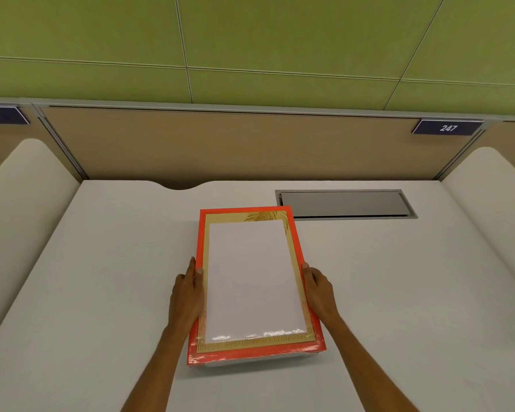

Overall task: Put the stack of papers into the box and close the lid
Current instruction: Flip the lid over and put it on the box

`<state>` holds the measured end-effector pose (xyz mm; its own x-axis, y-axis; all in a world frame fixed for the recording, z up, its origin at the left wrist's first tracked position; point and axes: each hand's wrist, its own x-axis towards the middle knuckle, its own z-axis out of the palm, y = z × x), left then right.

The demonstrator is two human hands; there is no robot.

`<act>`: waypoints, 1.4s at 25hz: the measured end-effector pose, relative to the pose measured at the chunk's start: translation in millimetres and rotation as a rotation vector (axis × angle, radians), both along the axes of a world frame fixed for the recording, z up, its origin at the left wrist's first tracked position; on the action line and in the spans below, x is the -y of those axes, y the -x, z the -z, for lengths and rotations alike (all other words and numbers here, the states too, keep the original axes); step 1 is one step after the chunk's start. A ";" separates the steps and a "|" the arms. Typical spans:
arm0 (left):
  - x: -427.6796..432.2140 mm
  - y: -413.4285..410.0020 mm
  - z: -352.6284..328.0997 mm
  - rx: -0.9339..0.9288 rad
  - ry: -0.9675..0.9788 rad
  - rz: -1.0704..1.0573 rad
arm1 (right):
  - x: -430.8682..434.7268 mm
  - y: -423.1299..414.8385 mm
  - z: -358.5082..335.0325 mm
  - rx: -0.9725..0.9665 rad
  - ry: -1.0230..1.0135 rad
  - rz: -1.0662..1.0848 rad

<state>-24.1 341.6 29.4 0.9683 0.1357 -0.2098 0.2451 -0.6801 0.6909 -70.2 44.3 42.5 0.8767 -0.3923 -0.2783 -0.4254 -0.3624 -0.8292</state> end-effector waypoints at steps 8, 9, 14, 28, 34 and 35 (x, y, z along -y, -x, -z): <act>-1.2 2.7 14.3 0.023 -0.008 0.008 | -0.7 0.5 11.1 -0.041 0.006 -0.035; -1.7 2.8 15.8 0.024 -0.013 0.007 | -0.8 0.9 10.7 -0.043 0.005 -0.040; 6.0 4.9 6.5 0.103 -0.232 0.007 | -4.2 -4.5 14.1 -0.011 0.440 -0.105; 32.4 -22.5 26.4 0.260 -0.494 0.360 | -33.4 -36.5 31.2 0.100 0.805 -0.422; 33.6 -19.8 29.7 0.238 -0.521 0.355 | -34.3 -35.7 39.0 0.091 0.858 -0.413; 34.2 -19.6 29.4 0.237 -0.525 0.352 | -34.5 -35.7 39.3 0.087 0.861 -0.413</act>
<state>-4.5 307.4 0.0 0.9851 -0.1706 0.0218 -0.1705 -0.9518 0.2549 -34.4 78.8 3.3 0.9956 -0.0873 0.0344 -0.0770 -0.9699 -0.2308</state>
